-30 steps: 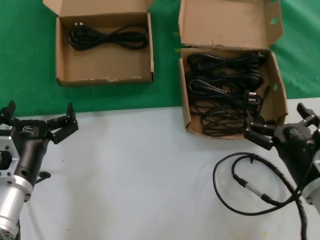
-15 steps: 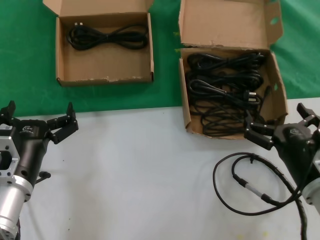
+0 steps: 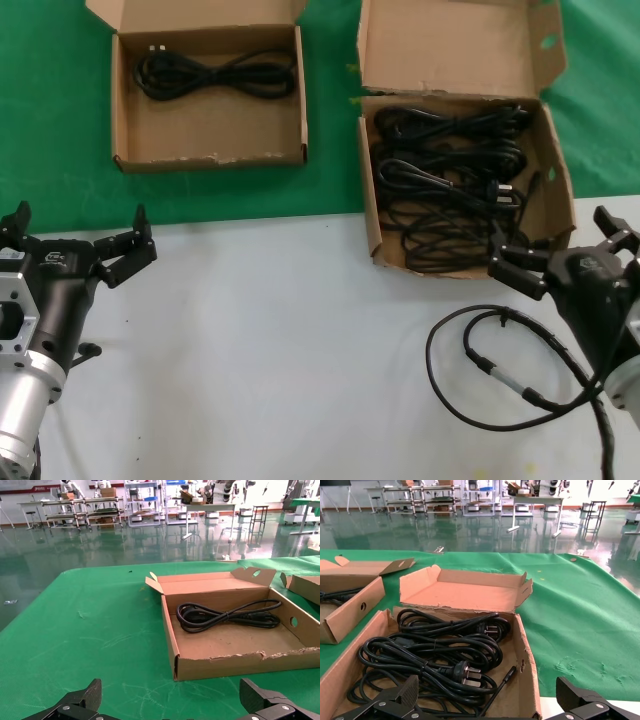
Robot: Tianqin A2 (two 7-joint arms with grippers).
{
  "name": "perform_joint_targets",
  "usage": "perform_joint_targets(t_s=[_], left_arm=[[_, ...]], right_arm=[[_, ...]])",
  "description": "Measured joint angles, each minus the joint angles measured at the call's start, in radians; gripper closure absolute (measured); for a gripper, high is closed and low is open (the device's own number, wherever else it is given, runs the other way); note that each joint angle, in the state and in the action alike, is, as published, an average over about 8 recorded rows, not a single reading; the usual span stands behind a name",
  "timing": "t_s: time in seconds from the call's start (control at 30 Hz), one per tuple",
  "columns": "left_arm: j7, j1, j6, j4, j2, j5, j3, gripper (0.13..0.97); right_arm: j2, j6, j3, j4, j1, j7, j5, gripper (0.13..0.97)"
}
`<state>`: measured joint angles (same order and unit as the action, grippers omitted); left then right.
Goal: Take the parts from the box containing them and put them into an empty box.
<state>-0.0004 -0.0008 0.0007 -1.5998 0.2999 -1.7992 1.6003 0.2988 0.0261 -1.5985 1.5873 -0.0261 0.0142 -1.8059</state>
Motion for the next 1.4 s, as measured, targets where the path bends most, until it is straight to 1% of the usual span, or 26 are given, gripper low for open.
perform_joint_targets(t_s=[1.4], left_arm=[[0.0,0.0,0.0,0.0,0.0,0.0,0.0,0.132]], right_arm=[[0.0,0.0,0.0,0.0,0.0,0.0,0.0,0.129]])
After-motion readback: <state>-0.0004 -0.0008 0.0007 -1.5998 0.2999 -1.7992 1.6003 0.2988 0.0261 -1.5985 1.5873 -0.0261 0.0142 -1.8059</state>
